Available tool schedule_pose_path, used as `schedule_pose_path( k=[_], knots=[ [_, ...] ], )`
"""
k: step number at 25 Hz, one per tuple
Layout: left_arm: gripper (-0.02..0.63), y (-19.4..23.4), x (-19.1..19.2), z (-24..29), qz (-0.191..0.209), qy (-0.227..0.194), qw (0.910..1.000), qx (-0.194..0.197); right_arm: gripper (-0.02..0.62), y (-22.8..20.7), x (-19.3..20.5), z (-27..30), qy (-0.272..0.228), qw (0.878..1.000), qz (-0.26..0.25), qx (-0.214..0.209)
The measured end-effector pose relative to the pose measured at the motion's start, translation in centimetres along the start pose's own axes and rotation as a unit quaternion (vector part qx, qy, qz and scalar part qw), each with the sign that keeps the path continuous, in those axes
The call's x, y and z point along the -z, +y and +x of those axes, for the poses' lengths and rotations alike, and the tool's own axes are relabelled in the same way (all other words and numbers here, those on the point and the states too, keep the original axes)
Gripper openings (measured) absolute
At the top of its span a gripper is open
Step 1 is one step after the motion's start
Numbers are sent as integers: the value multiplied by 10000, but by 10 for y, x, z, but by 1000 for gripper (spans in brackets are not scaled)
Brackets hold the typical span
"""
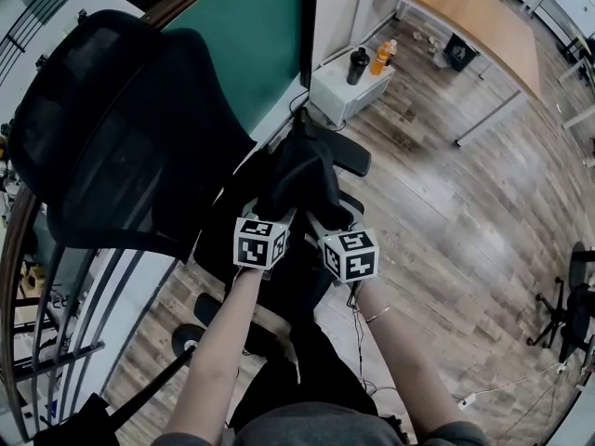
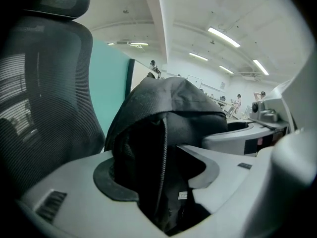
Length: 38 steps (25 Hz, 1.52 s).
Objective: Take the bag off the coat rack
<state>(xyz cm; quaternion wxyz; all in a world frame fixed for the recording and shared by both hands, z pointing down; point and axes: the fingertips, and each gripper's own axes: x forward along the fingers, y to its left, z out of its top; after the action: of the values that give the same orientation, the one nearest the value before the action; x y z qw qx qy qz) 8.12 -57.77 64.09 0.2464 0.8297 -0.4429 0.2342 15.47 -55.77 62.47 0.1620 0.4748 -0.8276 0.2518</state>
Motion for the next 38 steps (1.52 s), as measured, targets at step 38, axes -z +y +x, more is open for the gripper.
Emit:
schedule_pose_path(
  k=[38],
  knots=[
    [38, -25, 20, -212, -376, -1539, 9854, -620, 49, 92, -7, -142, -987, 9947, 81, 260]
  ],
)
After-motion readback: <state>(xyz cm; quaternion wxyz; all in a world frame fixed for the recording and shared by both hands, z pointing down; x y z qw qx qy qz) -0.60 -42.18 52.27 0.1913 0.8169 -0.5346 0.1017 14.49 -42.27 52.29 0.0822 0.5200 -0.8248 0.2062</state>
